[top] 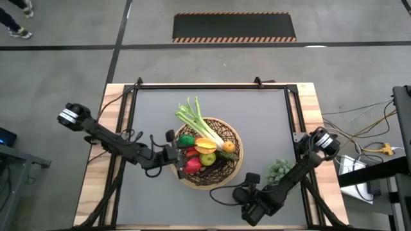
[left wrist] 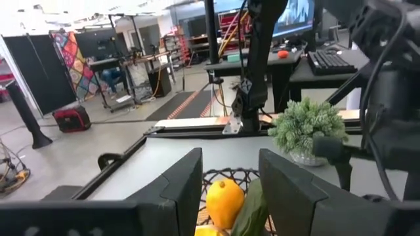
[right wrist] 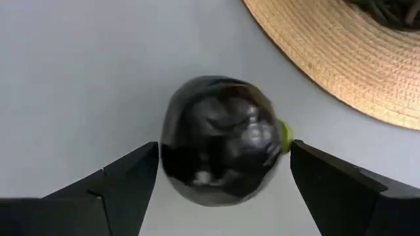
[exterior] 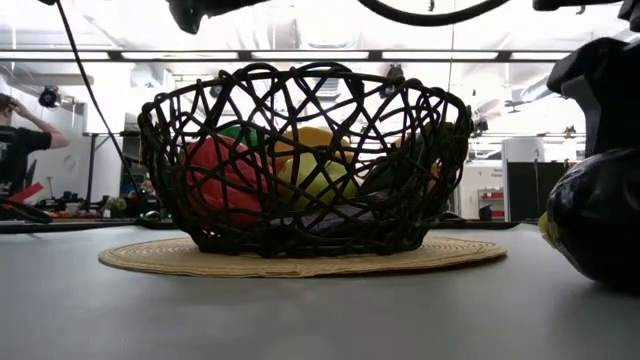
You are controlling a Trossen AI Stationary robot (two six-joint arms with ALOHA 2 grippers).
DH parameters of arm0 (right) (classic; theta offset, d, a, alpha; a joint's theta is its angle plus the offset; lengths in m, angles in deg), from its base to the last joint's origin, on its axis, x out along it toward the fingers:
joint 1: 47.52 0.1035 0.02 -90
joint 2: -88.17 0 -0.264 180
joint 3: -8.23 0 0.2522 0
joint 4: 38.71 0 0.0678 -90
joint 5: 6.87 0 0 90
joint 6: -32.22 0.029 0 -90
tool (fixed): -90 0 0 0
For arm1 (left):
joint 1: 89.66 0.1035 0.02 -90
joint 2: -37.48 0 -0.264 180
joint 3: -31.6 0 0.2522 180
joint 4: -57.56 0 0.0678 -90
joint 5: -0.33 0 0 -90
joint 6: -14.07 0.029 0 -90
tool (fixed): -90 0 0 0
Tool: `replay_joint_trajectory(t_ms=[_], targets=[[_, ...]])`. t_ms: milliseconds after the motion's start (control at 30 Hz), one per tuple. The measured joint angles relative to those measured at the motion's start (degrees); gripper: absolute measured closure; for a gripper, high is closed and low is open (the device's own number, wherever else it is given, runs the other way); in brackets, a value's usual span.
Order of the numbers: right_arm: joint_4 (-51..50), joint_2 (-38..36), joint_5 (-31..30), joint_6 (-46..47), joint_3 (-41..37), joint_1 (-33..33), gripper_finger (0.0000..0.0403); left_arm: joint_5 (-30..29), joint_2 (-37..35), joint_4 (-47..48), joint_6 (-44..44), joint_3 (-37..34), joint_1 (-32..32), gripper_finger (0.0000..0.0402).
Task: Build produce basket
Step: Put the mangosteen into the wire basket
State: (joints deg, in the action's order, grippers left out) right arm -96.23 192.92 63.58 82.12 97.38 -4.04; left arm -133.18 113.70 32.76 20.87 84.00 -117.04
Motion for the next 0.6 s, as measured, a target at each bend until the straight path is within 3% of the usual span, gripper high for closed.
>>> replay_joint_trajectory(t_ms=[133, 400, 600], targets=[[0.4, 0.2, 0.0, 0.0, 0.0, 0.0, 0.0088, 0.0, -1.1, -0.1, 1.5, 0.0, -0.1, 0.0269], [0.4, -0.4, 0.5, -0.5, 0.0, 0.0, 0.0196, 0.0, -2.2, 0.0, 3.1, -0.6, -0.1, 0.0269], [-0.4, -2.3, 2.2, -9.1, 0.5, 1.9, 0.0202, 0.0, -4.1, 0.0, 5.5, -0.6, -0.5, 0.0269]])
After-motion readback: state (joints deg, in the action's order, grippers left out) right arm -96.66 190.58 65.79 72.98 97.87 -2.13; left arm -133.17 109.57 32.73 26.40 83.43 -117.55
